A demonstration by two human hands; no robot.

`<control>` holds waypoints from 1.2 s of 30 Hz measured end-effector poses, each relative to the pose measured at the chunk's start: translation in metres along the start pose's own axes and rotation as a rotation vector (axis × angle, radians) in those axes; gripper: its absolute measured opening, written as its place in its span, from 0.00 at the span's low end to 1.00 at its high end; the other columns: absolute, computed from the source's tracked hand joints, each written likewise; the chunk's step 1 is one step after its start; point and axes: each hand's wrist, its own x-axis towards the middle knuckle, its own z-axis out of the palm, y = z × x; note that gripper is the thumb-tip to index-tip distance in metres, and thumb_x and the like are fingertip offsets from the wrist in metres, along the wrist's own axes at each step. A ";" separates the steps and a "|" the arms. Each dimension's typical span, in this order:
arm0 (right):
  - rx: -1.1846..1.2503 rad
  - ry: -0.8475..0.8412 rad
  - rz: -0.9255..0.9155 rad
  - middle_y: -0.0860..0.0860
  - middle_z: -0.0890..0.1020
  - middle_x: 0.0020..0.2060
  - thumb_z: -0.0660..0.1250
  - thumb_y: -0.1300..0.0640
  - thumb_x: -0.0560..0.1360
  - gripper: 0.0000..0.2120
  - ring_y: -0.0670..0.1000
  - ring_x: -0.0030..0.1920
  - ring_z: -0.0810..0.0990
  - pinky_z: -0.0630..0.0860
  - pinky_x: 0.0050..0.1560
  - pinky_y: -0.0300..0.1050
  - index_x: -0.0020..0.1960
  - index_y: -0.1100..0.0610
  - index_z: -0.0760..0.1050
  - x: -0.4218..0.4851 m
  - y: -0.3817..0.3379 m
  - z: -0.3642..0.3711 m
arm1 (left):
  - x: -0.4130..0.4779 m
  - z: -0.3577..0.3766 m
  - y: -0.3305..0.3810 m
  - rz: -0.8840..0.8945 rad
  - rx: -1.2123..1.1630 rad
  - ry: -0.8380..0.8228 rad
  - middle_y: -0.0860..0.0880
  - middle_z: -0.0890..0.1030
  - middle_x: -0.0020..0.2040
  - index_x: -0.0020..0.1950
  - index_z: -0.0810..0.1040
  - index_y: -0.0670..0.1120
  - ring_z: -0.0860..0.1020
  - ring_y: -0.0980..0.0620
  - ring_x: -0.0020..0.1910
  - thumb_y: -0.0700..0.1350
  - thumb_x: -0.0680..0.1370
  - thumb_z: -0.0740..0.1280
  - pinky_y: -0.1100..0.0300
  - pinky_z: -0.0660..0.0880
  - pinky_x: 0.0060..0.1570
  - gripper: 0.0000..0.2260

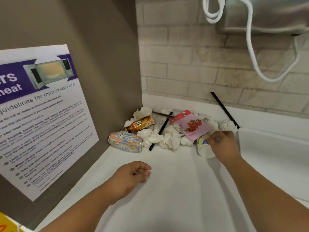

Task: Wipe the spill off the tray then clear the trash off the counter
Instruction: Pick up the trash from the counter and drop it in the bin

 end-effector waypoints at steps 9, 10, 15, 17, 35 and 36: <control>0.392 -0.144 0.176 0.53 0.58 0.67 0.78 0.61 0.63 0.42 0.51 0.51 0.67 0.71 0.50 0.46 0.70 0.46 0.59 -0.026 -0.013 0.000 | 0.009 0.016 0.009 0.029 0.028 -0.054 0.50 0.83 0.52 0.55 0.79 0.51 0.81 0.59 0.44 0.40 0.79 0.63 0.76 0.70 0.37 0.09; 0.430 -0.138 0.161 0.51 0.57 0.67 0.78 0.61 0.63 0.44 0.51 0.52 0.67 0.70 0.52 0.45 0.70 0.45 0.58 -0.031 -0.012 0.003 | 0.009 0.016 0.010 0.029 0.021 -0.060 0.50 0.83 0.52 0.55 0.79 0.50 0.81 0.59 0.44 0.40 0.79 0.63 0.76 0.70 0.37 0.09; 0.527 0.024 -0.012 0.45 0.57 0.59 0.75 0.66 0.61 0.45 0.49 0.62 0.66 0.67 0.64 0.45 0.70 0.45 0.58 -0.070 -0.008 0.020 | 0.011 0.020 0.018 0.018 -0.022 -0.096 0.51 0.82 0.53 0.56 0.78 0.51 0.81 0.56 0.46 0.40 0.79 0.62 0.72 0.72 0.40 0.10; 0.570 0.072 -0.083 0.45 0.57 0.59 0.74 0.68 0.62 0.44 0.42 0.61 0.65 0.65 0.63 0.40 0.69 0.44 0.59 -0.089 -0.009 0.027 | 0.011 0.023 0.021 0.017 -0.029 -0.110 0.52 0.82 0.53 0.56 0.77 0.52 0.82 0.55 0.48 0.41 0.79 0.62 0.68 0.72 0.43 0.10; 0.719 -0.143 -0.307 0.43 0.79 0.47 0.65 0.54 0.75 0.09 0.45 0.44 0.78 0.75 0.45 0.40 0.52 0.43 0.74 -0.109 -0.033 0.047 | -0.004 -0.011 0.006 0.039 -0.622 0.150 0.43 0.83 0.54 0.61 0.76 0.43 0.81 0.42 0.53 0.44 0.68 0.75 0.45 0.74 0.60 0.23; 0.647 -0.087 -0.321 0.42 0.78 0.46 0.66 0.57 0.75 0.09 0.45 0.43 0.77 0.75 0.44 0.41 0.49 0.42 0.75 -0.102 -0.031 0.046 | -0.007 -0.019 0.003 0.055 -0.642 0.216 0.43 0.83 0.54 0.61 0.76 0.43 0.81 0.41 0.54 0.46 0.67 0.74 0.45 0.74 0.59 0.24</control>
